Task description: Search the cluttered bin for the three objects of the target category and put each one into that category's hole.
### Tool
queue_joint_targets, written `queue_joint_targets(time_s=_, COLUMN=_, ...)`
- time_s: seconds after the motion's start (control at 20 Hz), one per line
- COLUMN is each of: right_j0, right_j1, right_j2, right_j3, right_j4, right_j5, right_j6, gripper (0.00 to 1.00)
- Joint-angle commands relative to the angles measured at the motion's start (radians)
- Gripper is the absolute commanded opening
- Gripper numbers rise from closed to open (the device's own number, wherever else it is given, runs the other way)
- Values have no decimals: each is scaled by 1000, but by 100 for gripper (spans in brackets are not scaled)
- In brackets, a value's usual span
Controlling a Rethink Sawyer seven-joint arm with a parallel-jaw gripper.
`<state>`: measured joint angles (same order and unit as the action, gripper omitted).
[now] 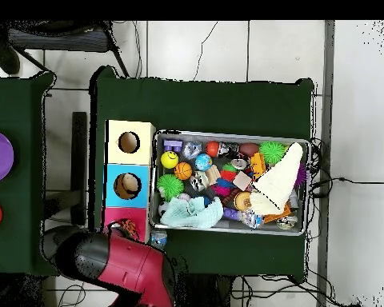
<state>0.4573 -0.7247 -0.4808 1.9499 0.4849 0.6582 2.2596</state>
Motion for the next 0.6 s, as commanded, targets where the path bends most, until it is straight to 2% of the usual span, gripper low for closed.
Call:
queue_joint_targets(time_s=0.05, right_j0=-18, right_j1=49, right_j2=123, right_j3=67, right_j4=93, right_j5=-163, right_j6=266, gripper=0)
queue_joint_targets(time_s=0.2, right_j0=-3, right_j1=64, right_j2=142, right_j3=82, right_j4=124, right_j5=-190, right_j6=283, gripper=0)
queue_joint_targets(time_s=0.6, right_j0=36, right_j1=66, right_j2=113, right_j3=64, right_j4=146, right_j5=-138, right_j6=303, gripper=0)
